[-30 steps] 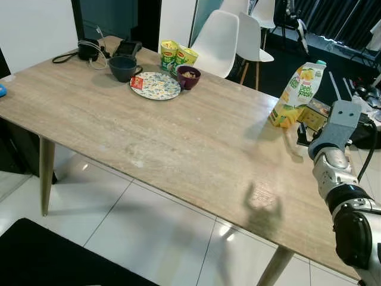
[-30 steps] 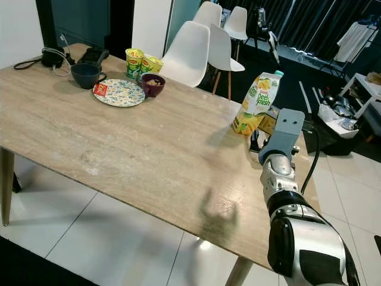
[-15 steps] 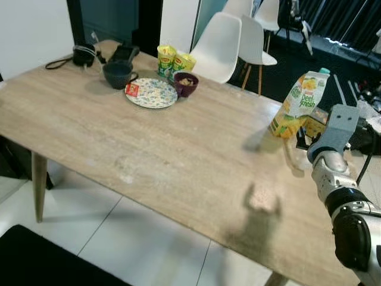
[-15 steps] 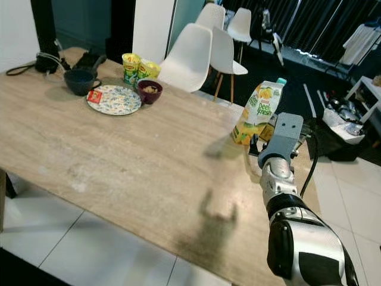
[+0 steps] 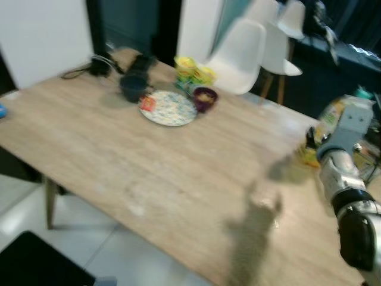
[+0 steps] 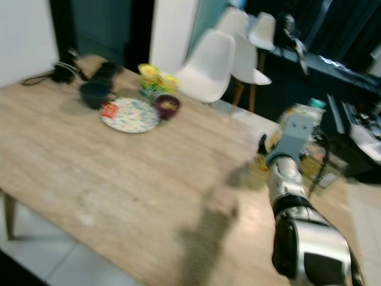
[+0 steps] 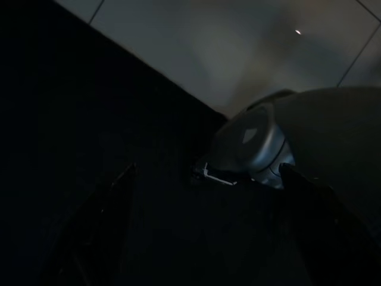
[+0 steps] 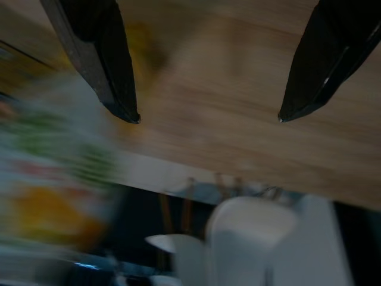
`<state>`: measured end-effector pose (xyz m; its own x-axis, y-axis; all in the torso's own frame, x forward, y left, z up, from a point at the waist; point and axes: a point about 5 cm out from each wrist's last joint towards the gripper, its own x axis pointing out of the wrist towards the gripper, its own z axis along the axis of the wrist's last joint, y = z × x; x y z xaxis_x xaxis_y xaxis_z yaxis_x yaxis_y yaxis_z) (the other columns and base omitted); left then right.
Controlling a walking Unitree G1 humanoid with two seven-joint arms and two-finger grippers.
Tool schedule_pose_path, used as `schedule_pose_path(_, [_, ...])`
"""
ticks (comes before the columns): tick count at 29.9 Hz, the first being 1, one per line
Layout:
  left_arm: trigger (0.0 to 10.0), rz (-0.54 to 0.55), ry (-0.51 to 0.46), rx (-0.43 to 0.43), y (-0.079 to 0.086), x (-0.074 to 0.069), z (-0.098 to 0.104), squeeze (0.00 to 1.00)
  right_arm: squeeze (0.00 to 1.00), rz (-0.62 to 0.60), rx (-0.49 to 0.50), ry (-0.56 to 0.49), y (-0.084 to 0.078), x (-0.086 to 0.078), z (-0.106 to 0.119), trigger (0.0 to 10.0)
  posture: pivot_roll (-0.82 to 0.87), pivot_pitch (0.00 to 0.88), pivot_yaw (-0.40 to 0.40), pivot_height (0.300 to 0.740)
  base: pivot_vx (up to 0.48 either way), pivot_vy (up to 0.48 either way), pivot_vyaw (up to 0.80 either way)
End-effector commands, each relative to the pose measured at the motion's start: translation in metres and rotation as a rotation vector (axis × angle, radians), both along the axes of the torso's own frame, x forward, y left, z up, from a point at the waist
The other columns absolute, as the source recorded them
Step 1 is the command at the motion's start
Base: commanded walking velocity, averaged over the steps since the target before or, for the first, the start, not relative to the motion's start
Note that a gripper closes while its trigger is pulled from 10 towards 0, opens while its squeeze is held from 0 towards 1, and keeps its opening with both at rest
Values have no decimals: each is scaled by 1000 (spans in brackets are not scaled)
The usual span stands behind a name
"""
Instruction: Restocking fridge
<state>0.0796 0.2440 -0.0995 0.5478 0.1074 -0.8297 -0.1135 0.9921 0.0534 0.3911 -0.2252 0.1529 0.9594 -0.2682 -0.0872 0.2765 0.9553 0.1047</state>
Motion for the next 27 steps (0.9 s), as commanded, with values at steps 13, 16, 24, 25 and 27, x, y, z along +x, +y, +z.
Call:
schedule_pose_path(13, [10000, -75, 8, -67, -23, 5, -4, 0, 0, -74, -7, 20, -28, -9, -5, 10000, 374, 0, -233, 740, 0, -196, 0])
schedule_pose_path(16, [10000, -74, 7, -66, -24, 5, -5, 0, 0, -73, -9, 21, -27, -9, -5, 10000, 373, 0, -235, 740, 0, -292, 0])
schedule_pose_path(24, [10000, -61, -4, -87, -30, 7, -5, 0, 0, -45, -28, 38, -22, -7, -5, 10000, 369, 0, -246, 740, 0, 0, 0])
schedule_pose_path(25, [10000, -61, -4, -87, -30, 7, -5, 0, 0, -45, -28, 38, -22, -7, -5, 10000, 369, 0, -246, 740, 0, 0, 0])
schedule_pose_path(27, [10000, -62, -3, -92, -32, 7, -6, 0, 0, -30, -39, 52, -19, -7, -7, 10000, 366, 0, -251, 740, 0, 0, 0])
